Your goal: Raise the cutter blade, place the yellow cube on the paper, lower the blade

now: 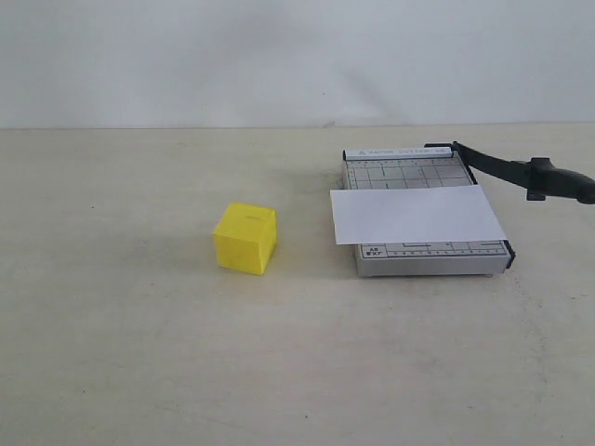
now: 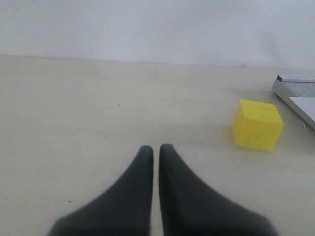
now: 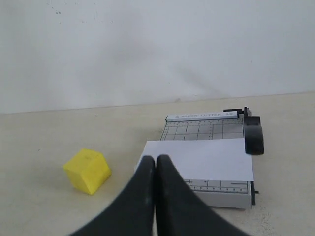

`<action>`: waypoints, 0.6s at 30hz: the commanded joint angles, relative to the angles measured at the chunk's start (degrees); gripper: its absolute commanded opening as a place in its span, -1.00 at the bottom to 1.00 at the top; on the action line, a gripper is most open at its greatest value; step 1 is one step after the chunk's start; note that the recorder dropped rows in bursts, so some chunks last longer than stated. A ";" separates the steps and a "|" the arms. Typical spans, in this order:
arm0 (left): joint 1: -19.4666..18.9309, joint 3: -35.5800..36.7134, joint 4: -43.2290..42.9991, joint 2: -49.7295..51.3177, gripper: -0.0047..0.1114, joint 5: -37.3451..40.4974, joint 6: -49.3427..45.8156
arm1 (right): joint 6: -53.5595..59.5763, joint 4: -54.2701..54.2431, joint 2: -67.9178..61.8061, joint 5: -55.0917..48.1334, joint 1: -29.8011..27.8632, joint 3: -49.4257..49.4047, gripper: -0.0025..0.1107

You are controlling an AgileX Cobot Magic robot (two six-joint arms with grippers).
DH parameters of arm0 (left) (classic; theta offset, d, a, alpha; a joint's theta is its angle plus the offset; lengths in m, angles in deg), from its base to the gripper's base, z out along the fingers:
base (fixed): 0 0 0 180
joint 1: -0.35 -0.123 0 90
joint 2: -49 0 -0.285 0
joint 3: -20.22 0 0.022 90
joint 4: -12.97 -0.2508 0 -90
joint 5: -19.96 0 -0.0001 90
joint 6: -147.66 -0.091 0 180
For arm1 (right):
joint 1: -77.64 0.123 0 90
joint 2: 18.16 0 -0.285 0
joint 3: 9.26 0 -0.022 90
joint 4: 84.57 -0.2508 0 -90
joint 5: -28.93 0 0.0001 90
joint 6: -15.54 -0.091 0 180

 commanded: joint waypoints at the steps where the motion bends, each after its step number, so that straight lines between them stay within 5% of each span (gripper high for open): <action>1: 0.18 0.20 -0.02 -0.20 -0.84 -0.47 -0.06 | -0.28 -0.19 3.79 0.36 -0.06 -3.04 -0.96; 15: 0.18 0.20 -0.02 -0.20 -0.84 -0.47 -0.06 | -0.28 -0.19 4.05 0.82 -0.06 -3.29 -0.96; 18: 0.18 0.20 -0.02 -0.20 -0.84 -0.47 -0.06 | -0.53 7.20 4.62 0.82 -0.06 -3.29 -0.96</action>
